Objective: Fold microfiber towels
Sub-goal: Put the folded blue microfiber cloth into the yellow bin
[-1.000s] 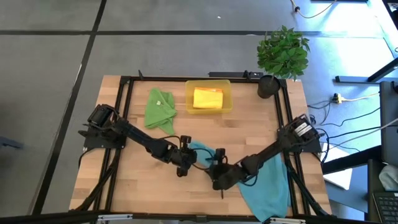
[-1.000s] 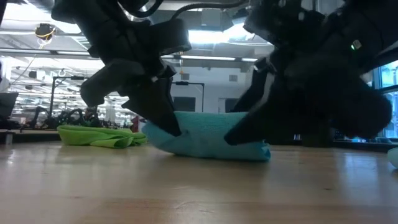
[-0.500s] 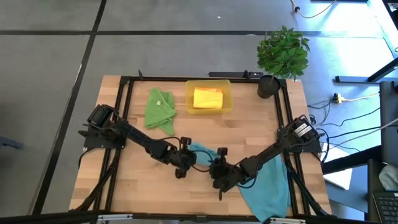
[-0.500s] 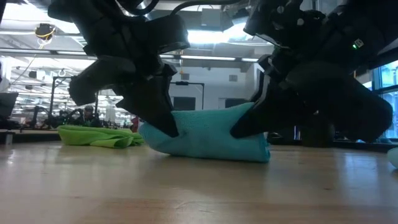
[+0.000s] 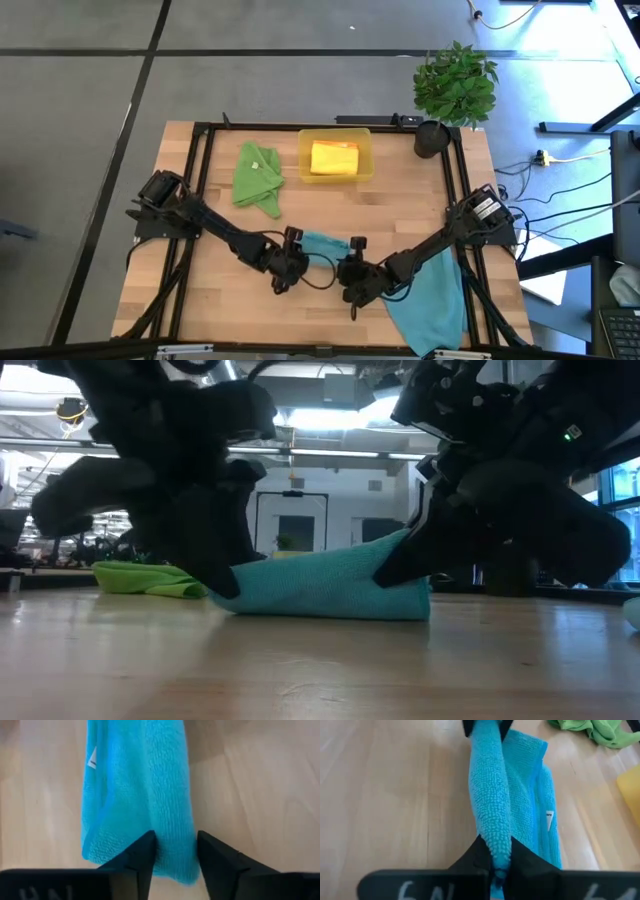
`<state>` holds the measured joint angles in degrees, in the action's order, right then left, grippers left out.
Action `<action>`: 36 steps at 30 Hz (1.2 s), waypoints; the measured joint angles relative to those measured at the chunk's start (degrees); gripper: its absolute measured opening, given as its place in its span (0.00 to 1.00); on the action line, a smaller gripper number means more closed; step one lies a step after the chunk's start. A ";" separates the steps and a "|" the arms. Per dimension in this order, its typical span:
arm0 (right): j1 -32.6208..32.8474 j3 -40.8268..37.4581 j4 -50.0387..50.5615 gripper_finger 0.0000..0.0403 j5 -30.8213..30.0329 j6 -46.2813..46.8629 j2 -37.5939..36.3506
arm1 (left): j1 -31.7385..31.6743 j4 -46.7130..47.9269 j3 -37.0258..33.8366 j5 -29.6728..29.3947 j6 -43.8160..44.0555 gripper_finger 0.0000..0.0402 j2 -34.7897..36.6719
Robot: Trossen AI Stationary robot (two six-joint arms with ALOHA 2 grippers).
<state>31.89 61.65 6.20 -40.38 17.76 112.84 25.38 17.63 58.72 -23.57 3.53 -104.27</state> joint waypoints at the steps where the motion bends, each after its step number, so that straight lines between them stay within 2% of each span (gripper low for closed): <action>1: -0.08 0.00 0.00 0.04 0.06 0.02 0.00 | 0.41 0.12 0.00 -0.81 0.49 0.36 0.00; 9: -0.12 -0.02 -0.02 0.04 0.24 0.02 0.00 | 2.70 -0.37 -0.59 -4.90 1.55 0.42 -0.57; 20: -0.30 -0.02 -0.04 0.04 1.04 0.04 -0.02 | 1.59 -2.30 -3.02 -6.68 2.47 0.40 -1.68; 24: -0.62 -0.04 -0.02 0.04 1.59 0.04 -0.02 | 1.48 -3.78 -3.10 -9.49 -0.46 0.31 -1.97; 30: -1.08 -0.04 3.16 0.04 1.89 0.06 -1.23 | 1.59 -3.30 -3.10 -11.49 -1.68 0.04 -1.69; 36: -2.70 -0.04 9.10 0.04 0.59 -0.54 -7.35 | 0.97 -0.94 -2.31 -14.20 -4.15 0.01 1.62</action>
<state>29.19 61.60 15.30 -39.78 17.22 105.49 26.35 16.69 56.41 -37.77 -0.62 -102.65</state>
